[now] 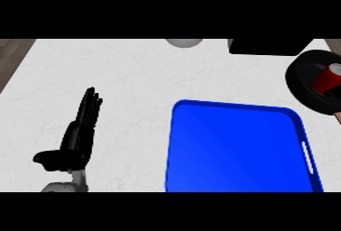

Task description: Pick the can from the tray and place it in the pot

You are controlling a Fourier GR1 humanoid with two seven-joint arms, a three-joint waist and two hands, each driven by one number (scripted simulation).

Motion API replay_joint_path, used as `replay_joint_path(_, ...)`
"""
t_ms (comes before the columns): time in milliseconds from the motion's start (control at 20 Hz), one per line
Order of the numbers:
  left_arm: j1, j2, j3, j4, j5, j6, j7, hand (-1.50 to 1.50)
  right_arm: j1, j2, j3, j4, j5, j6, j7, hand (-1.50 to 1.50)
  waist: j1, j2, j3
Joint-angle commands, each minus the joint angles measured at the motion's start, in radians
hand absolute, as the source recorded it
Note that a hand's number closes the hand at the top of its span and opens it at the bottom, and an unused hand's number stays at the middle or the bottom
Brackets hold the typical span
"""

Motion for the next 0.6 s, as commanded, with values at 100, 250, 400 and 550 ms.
replay_joint_path(100,0.002,-0.002,0.009,0.023,0.011,-0.013,-0.028,0.00,-0.004,0.011,-0.149,-0.004,-0.173,-0.057,-0.204,-1.50,-0.012,-0.002,0.001)
replay_joint_path(250,-0.001,-0.004,0.017,0.009,0.004,0.011,-0.001,0.00,-0.002,0.032,-0.282,-0.047,-0.318,-0.120,-0.313,-1.50,-0.024,-0.005,0.005)
replay_joint_path(400,0.036,0.003,0.002,-0.031,0.008,-0.006,0.007,0.00,-0.025,0.030,-0.360,-0.054,-0.410,-0.112,-0.343,-1.50,-0.015,-0.010,0.001)
replay_joint_path(550,-0.005,-0.024,-0.012,0.009,-0.020,0.024,0.005,0.00,0.009,-0.013,-0.435,-0.020,-0.492,-0.069,-0.382,-1.50,-0.021,-0.004,0.001)
